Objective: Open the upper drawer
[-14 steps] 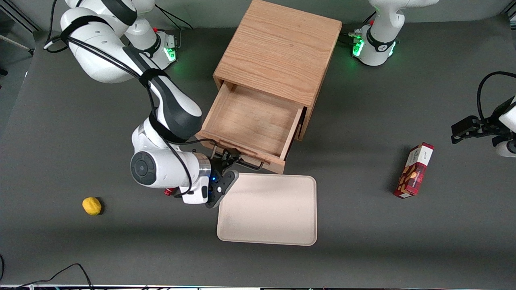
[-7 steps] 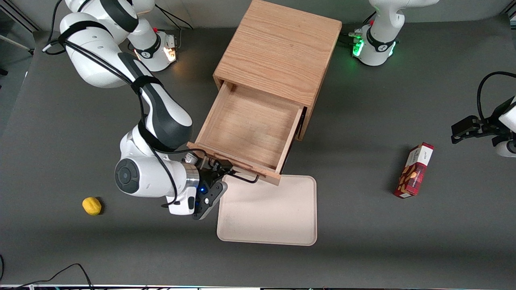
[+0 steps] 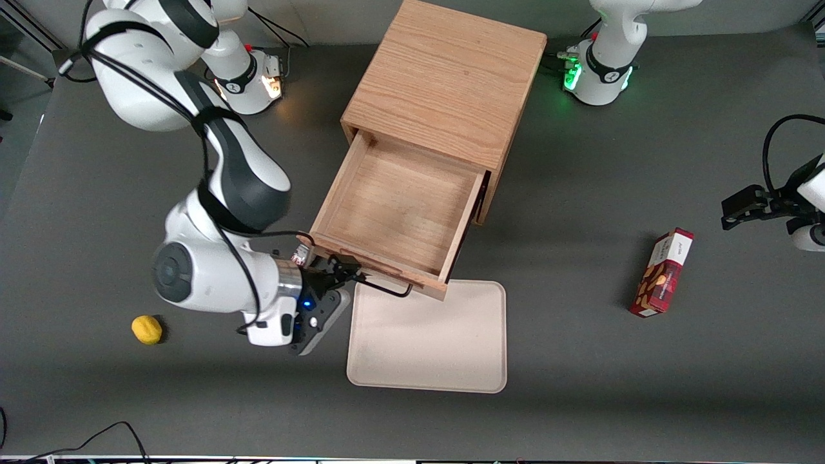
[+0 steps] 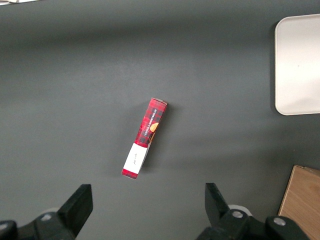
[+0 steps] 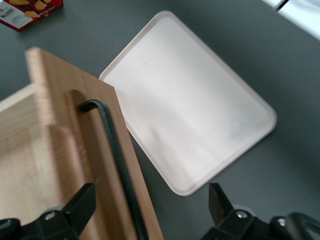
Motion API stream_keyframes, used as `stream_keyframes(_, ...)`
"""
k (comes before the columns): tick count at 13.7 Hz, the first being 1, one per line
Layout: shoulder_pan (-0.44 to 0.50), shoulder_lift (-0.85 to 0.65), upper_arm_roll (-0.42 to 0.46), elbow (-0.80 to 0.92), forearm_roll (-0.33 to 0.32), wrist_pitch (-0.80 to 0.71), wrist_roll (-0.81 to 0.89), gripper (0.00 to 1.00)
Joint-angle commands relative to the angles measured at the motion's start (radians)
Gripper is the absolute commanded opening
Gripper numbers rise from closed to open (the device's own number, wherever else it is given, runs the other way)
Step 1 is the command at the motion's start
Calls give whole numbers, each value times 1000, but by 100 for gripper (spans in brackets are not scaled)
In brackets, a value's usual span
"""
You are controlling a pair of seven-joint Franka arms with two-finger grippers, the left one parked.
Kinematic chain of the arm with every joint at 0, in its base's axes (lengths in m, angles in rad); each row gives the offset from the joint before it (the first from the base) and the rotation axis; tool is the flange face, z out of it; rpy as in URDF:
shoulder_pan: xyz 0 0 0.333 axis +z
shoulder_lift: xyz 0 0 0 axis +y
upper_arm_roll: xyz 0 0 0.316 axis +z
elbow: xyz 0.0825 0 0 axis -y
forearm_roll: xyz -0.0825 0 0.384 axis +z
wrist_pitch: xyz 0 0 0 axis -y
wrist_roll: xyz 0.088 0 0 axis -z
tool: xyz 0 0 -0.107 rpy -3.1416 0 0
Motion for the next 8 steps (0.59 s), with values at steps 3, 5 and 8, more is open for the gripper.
stream_keyframes(3, -18, -268, -87, -47, -89, -246, 45, 100)
stream_keyframes(5, -20, -342, -118, -67, -137, -340, 46, 100)
stream_keyframes(8, -15, -440, -130, -104, -204, -394, 219, 100)
